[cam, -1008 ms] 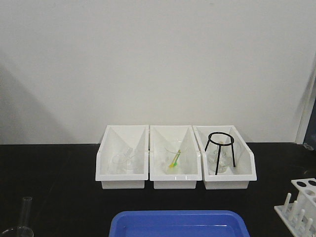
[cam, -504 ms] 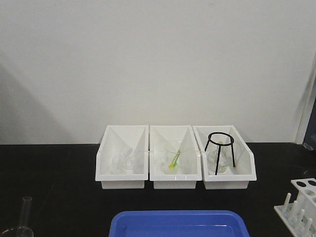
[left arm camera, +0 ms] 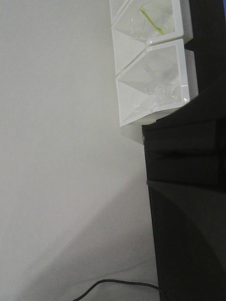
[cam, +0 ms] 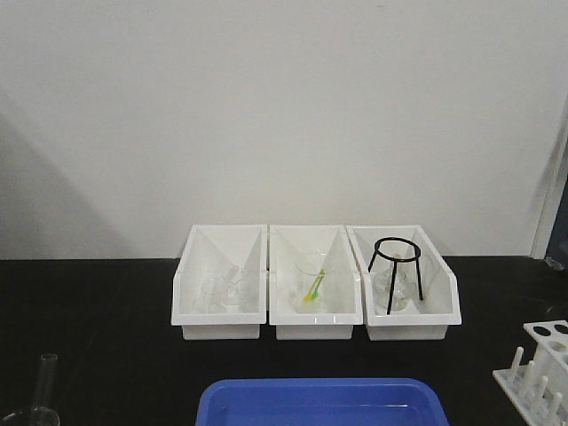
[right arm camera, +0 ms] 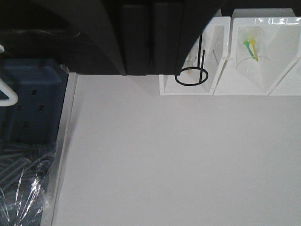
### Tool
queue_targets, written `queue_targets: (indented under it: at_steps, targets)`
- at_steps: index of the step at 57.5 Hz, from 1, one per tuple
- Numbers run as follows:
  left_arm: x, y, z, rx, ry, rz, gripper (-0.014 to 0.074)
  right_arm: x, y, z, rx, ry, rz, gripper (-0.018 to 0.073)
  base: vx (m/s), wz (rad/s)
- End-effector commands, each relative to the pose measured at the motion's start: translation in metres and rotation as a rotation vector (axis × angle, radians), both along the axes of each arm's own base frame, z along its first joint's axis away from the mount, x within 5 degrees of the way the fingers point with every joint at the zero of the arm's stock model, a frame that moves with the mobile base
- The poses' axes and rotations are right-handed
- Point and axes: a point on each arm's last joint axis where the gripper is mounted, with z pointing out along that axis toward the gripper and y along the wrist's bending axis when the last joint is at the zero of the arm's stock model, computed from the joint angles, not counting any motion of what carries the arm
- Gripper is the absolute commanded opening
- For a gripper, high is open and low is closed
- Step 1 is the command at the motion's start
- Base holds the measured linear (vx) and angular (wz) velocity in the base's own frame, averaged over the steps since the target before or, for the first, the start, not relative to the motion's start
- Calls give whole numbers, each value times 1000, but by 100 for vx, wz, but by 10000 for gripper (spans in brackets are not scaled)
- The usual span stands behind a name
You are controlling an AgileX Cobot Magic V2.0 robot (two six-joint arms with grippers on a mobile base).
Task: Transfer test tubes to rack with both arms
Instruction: 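Lower the left gripper around the glass test tube in the beaker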
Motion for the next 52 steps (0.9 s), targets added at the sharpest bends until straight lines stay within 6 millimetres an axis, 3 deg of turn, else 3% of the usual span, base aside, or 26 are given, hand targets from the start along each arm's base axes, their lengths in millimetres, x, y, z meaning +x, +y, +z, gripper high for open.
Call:
queue_targets:
  at_steps: [1, 11, 22, 28, 36, 52]
  targets:
    - [0, 0, 18, -13, -92, -1, 49, 3, -1, 16, -17, -86, -3, 14, 0, 0]
    - [6, -1, 7, -3, 12, -2, 221, 11, -2, 9, -15, -40, -4, 104, 0, 0]
    - [24, -3, -10, 10, 144, -3, 486, 16, -2, 6, -14, -24, -4, 347, 0, 0]
    - [39, -4, -25, 16, 235, -3, 571, 18, -2, 5, -14, -24, -3, 461, 0, 0]
    - [60, -6, -48, 30, 378, -4, 596, 22, -2, 3, -14, -16, -3, 559, 0, 0]
    - [107, -10, -99, 94, 537, -20, 589, 31, -3, -1, -19, -7, -2, 570, 0, 0]
